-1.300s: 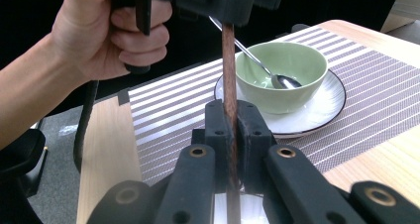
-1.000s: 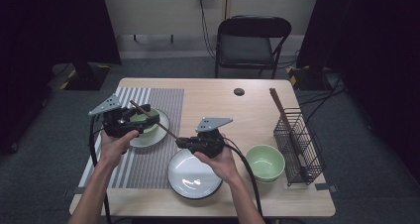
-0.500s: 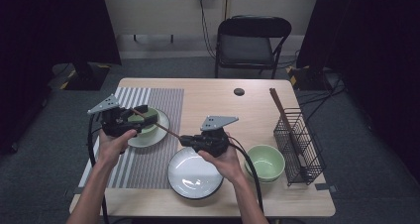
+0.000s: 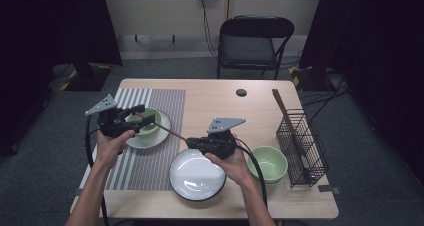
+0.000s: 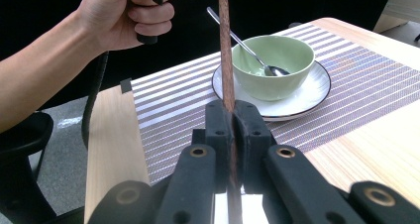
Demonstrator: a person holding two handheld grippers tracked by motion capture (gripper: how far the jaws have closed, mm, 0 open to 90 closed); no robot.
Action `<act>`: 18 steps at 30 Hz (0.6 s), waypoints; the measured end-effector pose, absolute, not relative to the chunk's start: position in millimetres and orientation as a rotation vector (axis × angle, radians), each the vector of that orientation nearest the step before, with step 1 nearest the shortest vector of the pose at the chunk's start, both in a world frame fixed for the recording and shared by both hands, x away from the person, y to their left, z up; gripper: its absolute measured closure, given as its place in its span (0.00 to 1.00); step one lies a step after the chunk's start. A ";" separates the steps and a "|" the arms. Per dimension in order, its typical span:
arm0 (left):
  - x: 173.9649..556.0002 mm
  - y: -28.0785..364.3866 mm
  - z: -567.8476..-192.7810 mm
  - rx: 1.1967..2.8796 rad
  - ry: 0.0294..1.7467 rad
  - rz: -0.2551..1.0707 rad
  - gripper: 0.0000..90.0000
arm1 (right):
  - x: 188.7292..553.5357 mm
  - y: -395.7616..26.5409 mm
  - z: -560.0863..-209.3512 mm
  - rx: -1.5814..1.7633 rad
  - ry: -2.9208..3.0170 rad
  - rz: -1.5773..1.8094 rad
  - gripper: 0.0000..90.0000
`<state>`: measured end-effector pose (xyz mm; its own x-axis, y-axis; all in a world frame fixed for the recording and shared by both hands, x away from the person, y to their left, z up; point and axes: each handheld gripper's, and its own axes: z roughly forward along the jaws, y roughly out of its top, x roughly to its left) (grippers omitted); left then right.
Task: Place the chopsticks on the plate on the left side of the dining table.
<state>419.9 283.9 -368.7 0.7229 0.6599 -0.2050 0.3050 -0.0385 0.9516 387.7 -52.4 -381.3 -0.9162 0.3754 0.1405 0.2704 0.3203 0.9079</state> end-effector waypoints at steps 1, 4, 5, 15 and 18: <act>420.1 283.7 -369.1 1.639 0.792 0.348 0.33 | 387.8 -52.5 -381.0 0.611 2.473 1.671 0.95; 420.9 283.8 -371.0 1.645 0.785 0.335 0.33 | 387.1 -53.0 -379.0 0.614 2.469 1.668 0.95; 421.5 283.8 -371.4 1.651 0.780 0.333 0.33 | 386.1 -53.2 -378.3 0.615 2.466 1.668 0.95; 425.3 279.9 -379.2 1.680 0.782 0.302 0.34 | 386.3 -58.5 -370.2 0.659 2.468 1.671 0.95; 425.6 275.5 -381.7 1.712 0.778 0.301 0.35 | 387.1 -60.6 -367.8 0.661 2.463 1.689 0.95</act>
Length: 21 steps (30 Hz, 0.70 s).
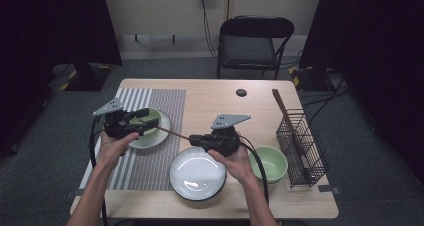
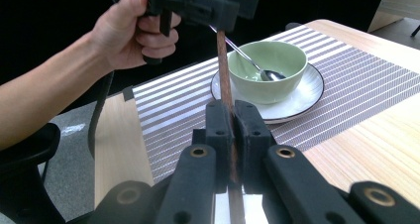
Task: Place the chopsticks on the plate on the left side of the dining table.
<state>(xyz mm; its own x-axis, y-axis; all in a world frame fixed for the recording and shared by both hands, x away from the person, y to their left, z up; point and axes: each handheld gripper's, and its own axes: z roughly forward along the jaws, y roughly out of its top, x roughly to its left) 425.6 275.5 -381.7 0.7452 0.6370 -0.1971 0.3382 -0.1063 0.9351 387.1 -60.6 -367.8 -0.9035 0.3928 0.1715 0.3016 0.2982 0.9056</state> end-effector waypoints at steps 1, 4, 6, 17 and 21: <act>425.7 273.6 -382.0 1.722 0.773 0.300 0.35 | 387.2 -61.0 -367.0 0.659 2.464 1.685 0.95; 425.2 268.8 -382.6 1.744 0.762 0.300 0.36 | 387.6 -61.7 -365.0 0.659 2.462 1.689 0.95; 425.2 267.0 -383.2 1.745 0.762 0.296 0.36 | 388.1 -62.7 -363.2 0.663 2.463 1.689 0.95; 426.4 260.1 -389.3 1.775 0.740 0.272 0.37 | 389.9 -67.6 -359.1 0.684 2.456 1.701 0.95; 423.9 257.3 -386.4 1.772 0.703 0.258 0.34 | 391.9 -68.1 -359.8 0.695 2.465 1.704 0.95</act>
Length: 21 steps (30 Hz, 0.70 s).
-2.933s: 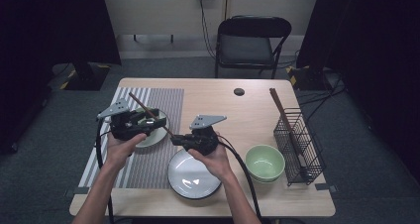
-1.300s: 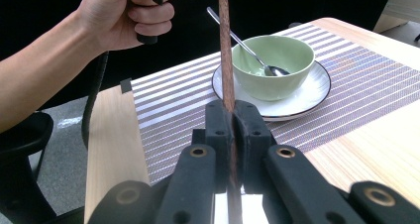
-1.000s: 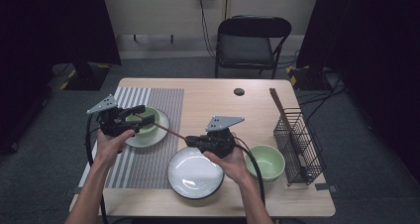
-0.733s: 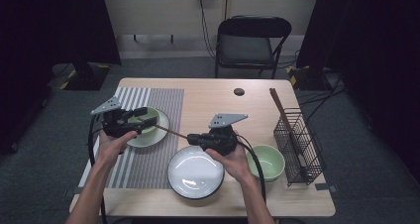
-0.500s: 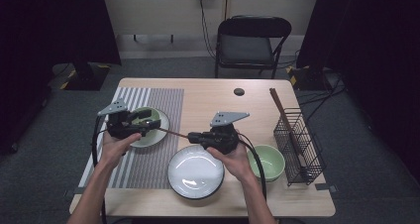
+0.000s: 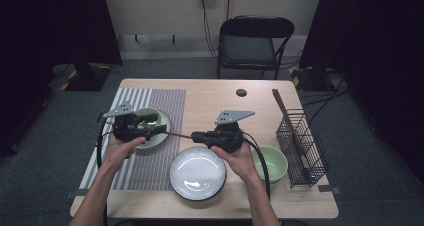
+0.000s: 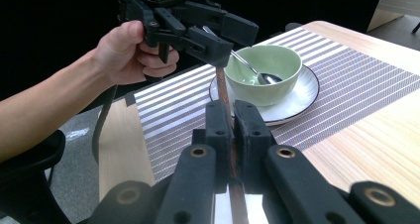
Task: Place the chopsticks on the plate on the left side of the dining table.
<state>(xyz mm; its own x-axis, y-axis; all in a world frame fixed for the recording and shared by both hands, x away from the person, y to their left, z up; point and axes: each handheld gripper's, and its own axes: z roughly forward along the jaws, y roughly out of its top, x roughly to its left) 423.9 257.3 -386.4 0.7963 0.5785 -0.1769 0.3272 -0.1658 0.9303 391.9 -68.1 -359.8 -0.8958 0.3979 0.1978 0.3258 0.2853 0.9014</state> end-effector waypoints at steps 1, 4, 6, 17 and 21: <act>422.8 256.4 -384.8 1.770 0.686 0.260 0.34 | 392.6 -67.9 -360.3 0.697 2.468 1.696 0.95; 418.8 251.9 -380.2 1.756 0.643 0.254 0.34 | 396.0 -68.0 -362.6 0.725 2.469 1.678 0.95; 416.9 248.4 -378.7 1.767 0.614 0.257 0.34 | 397.5 -68.9 -362.9 0.738 2.464 1.679 0.95; 411.7 219.6 -392.1 1.902 0.514 0.314 0.36 | 398.8 -68.9 -354.9 0.735 2.457 1.659 0.95; 411.8 220.5 -394.2 1.904 0.497 0.315 0.43 | 397.8 -71.5 -353.1 0.737 2.459 1.651 0.95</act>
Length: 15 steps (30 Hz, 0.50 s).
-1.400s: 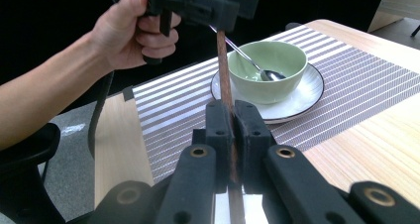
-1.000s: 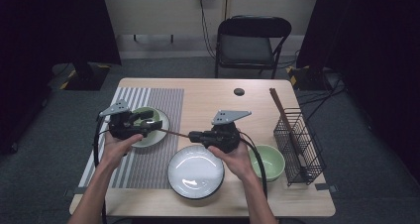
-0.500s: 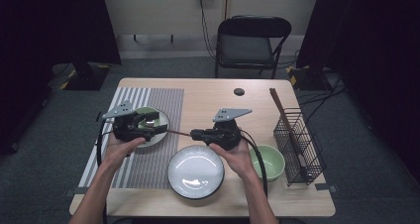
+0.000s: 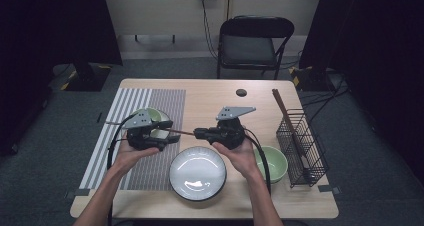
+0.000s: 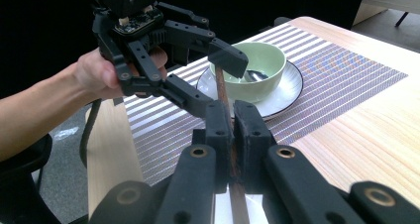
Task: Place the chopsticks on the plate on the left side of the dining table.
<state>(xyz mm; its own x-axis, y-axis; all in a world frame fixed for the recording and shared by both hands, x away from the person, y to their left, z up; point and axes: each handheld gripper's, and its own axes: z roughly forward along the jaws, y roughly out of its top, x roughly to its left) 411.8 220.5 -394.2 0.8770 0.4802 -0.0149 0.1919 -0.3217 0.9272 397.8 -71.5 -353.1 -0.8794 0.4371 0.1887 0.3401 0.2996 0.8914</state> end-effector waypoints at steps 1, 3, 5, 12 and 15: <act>412.0 221.1 -394.3 1.911 0.493 0.325 0.44 | 397.5 -72.1 -352.8 0.738 2.461 1.652 0.95; 412.2 222.5 -394.8 1.918 0.496 0.336 0.46 | 397.3 -73.2 -352.6 0.738 2.462 1.647 0.95; 413.1 224.4 -395.5 1.914 0.506 0.336 0.48 | 396.9 -73.7 -352.2 0.737 2.461 1.649 0.95; 415.9 224.4 -403.0 1.940 0.504 0.309 0.59 | 396.8 -71.5 -345.2 0.738 2.469 1.627 0.95; 415.9 223.0 -405.1 1.950 0.503 0.311 0.61 | 397.4 -68.5 -341.4 0.729 2.482 1.599 0.95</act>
